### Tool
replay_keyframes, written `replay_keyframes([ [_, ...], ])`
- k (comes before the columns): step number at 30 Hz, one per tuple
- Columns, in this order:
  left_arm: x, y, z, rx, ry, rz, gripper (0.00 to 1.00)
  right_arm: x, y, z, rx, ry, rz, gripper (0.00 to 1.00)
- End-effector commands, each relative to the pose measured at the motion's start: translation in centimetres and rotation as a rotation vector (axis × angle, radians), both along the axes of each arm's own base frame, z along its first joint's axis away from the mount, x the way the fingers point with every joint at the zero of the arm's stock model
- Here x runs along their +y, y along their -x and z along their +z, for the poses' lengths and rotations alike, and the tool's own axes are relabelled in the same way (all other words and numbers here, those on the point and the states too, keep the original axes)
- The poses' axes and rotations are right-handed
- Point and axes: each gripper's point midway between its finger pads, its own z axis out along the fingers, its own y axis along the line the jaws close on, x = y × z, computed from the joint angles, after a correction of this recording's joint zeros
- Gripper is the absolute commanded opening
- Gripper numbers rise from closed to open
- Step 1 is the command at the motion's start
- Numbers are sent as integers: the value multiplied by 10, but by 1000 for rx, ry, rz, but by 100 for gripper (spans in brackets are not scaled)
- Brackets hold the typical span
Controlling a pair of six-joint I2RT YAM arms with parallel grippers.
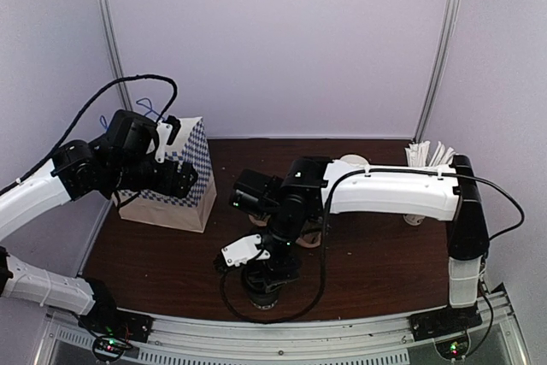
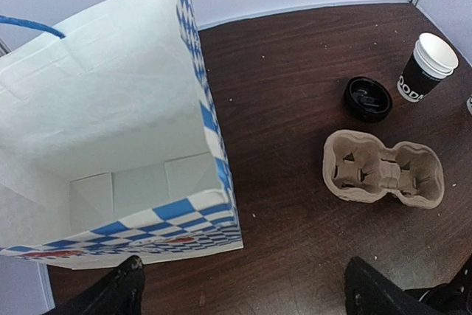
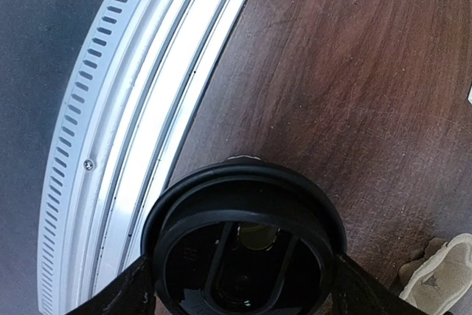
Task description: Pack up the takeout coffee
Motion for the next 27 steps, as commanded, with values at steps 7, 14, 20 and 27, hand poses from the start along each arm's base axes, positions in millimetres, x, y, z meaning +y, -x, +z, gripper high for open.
replay_keyframes([
  [7, -7, -1, 5, 2, 25, -24, 94, 0, 2, 18, 11, -8, -19, 65],
  [14, -10, -3, 11, -10, 12, -37, 94, -35, -13, 49, 12, -18, -102, 63],
  [20, -11, -6, 13, -19, -7, -44, 94, -98, -53, 58, 1, 6, -277, 63],
  [27, -15, -11, 15, -18, -23, -49, 94, -190, -108, 56, 13, 23, -590, 63],
])
